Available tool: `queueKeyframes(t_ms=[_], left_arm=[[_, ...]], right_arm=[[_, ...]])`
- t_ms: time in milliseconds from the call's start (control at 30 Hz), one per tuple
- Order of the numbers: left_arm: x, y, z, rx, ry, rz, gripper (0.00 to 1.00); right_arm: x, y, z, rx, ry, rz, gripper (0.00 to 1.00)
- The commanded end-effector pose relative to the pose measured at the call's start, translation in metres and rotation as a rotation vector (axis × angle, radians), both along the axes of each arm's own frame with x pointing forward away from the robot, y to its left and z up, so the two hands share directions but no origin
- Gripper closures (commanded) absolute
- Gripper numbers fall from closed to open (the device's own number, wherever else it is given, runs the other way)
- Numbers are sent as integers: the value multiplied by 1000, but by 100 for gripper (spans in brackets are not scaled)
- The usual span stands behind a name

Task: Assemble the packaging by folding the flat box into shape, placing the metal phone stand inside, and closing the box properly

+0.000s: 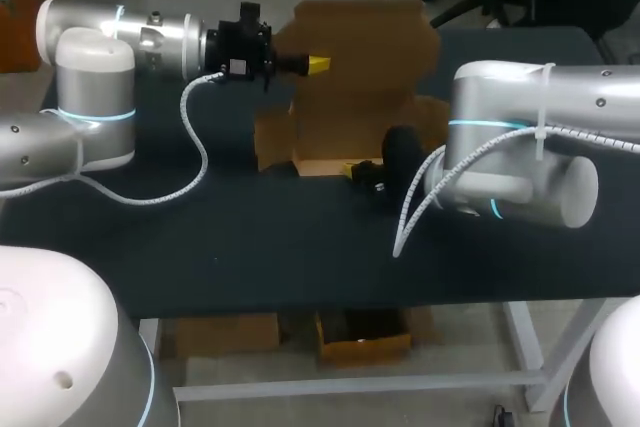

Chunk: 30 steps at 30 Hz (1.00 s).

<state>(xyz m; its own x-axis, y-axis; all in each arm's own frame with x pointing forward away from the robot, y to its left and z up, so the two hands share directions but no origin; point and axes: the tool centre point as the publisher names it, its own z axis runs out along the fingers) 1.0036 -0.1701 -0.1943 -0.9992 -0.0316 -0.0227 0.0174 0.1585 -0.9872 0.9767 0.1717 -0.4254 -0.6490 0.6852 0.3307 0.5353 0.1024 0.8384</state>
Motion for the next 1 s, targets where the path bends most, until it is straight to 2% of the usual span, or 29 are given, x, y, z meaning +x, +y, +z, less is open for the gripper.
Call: queueKeyframes(t_ms=[33, 367, 1000], left_arm=[[-9, -2, -7, -13, 17, 23, 100], [-18, -5, -18, -16, 63, 49, 100], [-35, -2, -29, -12, 74, 58, 100]], right_arm=[[0, 2, -4, 2, -8, -7, 100], [0, 2, -4, 2, -8, -7, 100], [0, 2, -4, 2, -8, -7, 100]])
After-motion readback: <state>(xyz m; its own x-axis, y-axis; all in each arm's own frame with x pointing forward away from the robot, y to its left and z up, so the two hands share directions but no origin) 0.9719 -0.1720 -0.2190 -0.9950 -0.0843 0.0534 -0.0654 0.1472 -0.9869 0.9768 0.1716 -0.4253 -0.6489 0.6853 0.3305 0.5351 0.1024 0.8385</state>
